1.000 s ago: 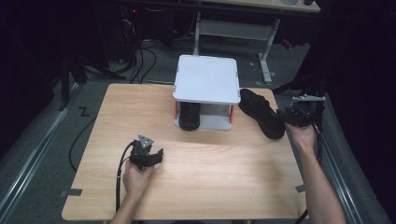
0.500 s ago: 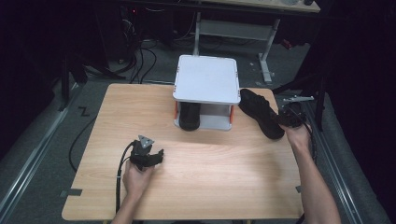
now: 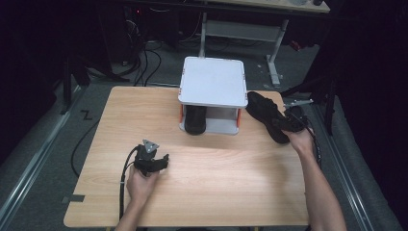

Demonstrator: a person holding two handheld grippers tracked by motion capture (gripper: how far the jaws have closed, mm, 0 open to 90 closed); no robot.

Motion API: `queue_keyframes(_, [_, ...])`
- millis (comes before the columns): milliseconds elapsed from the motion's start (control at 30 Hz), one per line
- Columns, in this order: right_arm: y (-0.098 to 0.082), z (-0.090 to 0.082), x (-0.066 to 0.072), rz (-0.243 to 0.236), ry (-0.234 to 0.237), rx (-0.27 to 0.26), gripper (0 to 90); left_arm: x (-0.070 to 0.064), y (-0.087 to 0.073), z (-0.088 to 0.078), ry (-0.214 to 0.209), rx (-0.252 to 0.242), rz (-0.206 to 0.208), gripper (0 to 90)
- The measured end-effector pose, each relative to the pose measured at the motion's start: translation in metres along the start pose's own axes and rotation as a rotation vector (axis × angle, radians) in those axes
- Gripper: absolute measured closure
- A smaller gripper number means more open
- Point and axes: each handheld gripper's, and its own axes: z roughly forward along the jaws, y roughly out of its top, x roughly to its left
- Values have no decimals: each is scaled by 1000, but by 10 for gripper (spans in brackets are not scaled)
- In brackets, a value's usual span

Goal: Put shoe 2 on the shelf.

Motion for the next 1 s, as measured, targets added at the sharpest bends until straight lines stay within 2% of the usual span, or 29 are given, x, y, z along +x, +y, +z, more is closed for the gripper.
queue_keyframes(133, [0,6,0,3,-2,16,612,0,0,0,0,0,0,325])
queue_keyframes(267, [0,9,2,-24,-18,23,623,0,0,0,0,0,0,325])
queue_keyframes(400, [1,14,1,-23,-12,28,635,0,0,0,1,0,-1,325])
queue_keyframes(567, [2,19,4,-40,-27,32,645,0,0,0,0,0,-1,325])
queue_keyframes(1000, [3,36,6,-32,-43,52,680,0,0,0,-1,0,-1,325])
